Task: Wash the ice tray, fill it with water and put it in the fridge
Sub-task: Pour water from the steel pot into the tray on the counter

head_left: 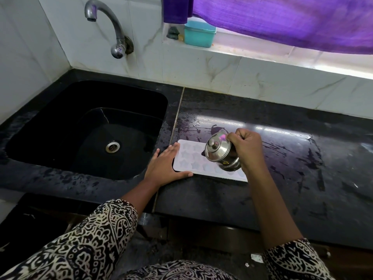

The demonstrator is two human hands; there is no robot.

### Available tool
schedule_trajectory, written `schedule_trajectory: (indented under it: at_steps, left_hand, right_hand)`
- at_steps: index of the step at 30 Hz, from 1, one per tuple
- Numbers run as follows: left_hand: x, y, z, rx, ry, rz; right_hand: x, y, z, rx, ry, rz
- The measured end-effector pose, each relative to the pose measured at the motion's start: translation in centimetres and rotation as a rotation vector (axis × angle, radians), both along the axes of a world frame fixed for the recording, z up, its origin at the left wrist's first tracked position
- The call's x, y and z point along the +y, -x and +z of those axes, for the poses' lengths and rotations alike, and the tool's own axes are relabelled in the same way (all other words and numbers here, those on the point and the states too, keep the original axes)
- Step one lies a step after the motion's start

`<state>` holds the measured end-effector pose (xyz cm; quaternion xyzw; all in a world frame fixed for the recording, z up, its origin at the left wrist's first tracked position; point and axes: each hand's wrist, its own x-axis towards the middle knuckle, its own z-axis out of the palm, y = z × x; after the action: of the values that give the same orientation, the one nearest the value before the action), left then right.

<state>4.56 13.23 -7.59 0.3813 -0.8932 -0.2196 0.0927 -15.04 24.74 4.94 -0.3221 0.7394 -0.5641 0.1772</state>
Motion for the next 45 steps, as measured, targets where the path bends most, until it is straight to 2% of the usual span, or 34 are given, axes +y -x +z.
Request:
schedule_trajectory:
  at_steps: [21, 28, 33, 45]
  left_hand:
    - [0.0, 0.1, -0.2, 0.008, 0.012, 0.008]
    - [-0.1, 0.0, -0.4, 0.013, 0.013, 0.011]
    - [-0.1, 0.0, -0.4, 0.015, 0.012, 0.007]
    - [0.2, -0.2, 0.0, 0.056, 0.026, 0.005]
  right_hand:
    - [0.1, 0.2, -0.1, -0.025, 0.013, 0.005]
    - [0.0, 0.5, -0.2, -0.180, 0.072, -0.027]
    - [0.3, 1.0, -0.3, -0.372, 0.176, -0.053]
    - [1.6, 1.8, -0.9, -0.366, 0.160, -0.106]
